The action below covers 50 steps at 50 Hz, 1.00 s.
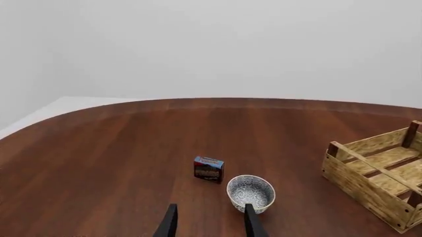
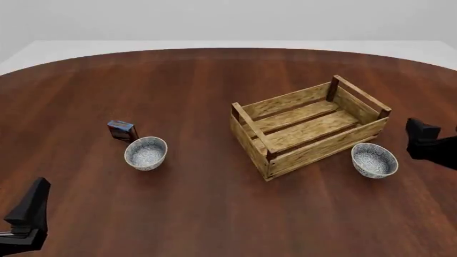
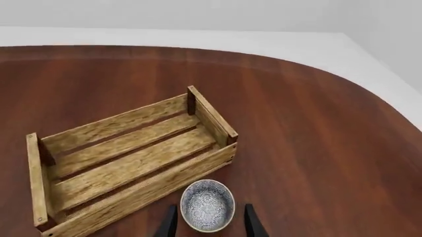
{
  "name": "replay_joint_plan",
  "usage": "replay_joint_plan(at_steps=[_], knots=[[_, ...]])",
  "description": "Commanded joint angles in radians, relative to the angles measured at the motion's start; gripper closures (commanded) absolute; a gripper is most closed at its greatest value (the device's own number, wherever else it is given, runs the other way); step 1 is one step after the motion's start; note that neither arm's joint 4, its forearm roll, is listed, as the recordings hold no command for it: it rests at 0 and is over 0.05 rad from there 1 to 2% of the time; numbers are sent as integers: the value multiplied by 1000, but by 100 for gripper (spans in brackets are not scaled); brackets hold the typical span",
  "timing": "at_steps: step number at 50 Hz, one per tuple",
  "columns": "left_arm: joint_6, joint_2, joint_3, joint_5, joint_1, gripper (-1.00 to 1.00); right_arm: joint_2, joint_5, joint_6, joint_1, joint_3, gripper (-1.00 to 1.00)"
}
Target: Stack the right bowl on the left bowl and place them in the tray.
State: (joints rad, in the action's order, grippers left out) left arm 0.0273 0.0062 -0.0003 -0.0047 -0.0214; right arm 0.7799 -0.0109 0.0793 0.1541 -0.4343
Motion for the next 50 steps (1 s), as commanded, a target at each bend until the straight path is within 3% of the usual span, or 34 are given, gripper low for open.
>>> replay_joint_plan(at_steps=[1, 5, 10, 14, 15, 18, 50], knots=[[5, -6, 0, 1, 6, -100, 202, 113, -4, 45, -166, -100], [4, -6, 0, -1, 8, -100, 266, 140, 40, 88, -219, -100], [3, -6, 0, 0, 7, -100, 322, 200, 52, 111, -281, -100], [2, -6, -1, -2, 7, -100, 382, 220, 15, 100, -293, -100], [4, -6, -1, -1, 7, -100, 380, 211, 46, 99, -286, -100], [7, -6, -1, -1, 4, -100, 434, 188, 58, 115, -283, -100], [9, -6, 0, 7, -3, -100, 685, 73, 72, 148, -296, -100]])
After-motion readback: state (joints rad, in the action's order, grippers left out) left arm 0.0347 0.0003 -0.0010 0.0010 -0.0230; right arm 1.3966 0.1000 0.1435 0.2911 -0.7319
